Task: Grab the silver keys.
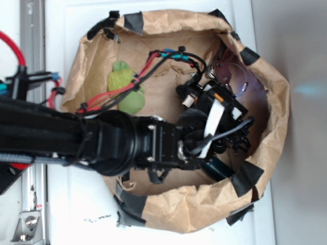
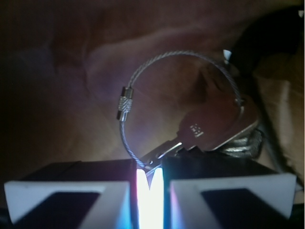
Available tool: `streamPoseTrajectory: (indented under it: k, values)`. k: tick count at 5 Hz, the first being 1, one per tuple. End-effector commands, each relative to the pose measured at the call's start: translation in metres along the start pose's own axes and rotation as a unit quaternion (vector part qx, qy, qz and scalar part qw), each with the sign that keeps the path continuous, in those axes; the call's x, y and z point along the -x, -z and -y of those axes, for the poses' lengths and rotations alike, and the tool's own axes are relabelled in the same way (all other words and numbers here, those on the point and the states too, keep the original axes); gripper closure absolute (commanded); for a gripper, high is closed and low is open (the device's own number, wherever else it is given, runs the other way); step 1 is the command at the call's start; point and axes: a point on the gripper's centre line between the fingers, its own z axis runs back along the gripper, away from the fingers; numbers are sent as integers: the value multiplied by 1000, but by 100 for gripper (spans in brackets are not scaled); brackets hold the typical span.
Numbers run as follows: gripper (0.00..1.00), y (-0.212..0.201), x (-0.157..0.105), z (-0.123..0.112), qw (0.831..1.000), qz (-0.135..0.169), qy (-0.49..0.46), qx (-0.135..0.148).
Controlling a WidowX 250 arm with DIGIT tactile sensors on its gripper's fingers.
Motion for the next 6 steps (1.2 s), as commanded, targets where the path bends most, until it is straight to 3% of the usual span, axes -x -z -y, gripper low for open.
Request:
streamPoseTrajectory:
  k: [1,3,6]
  values:
    - [0,4,-23,4,997,-3,50,52]
    - [0,1,-36,-8,991,-18,109,80]
    - [0,22,-30,-22,991,-15,130,18]
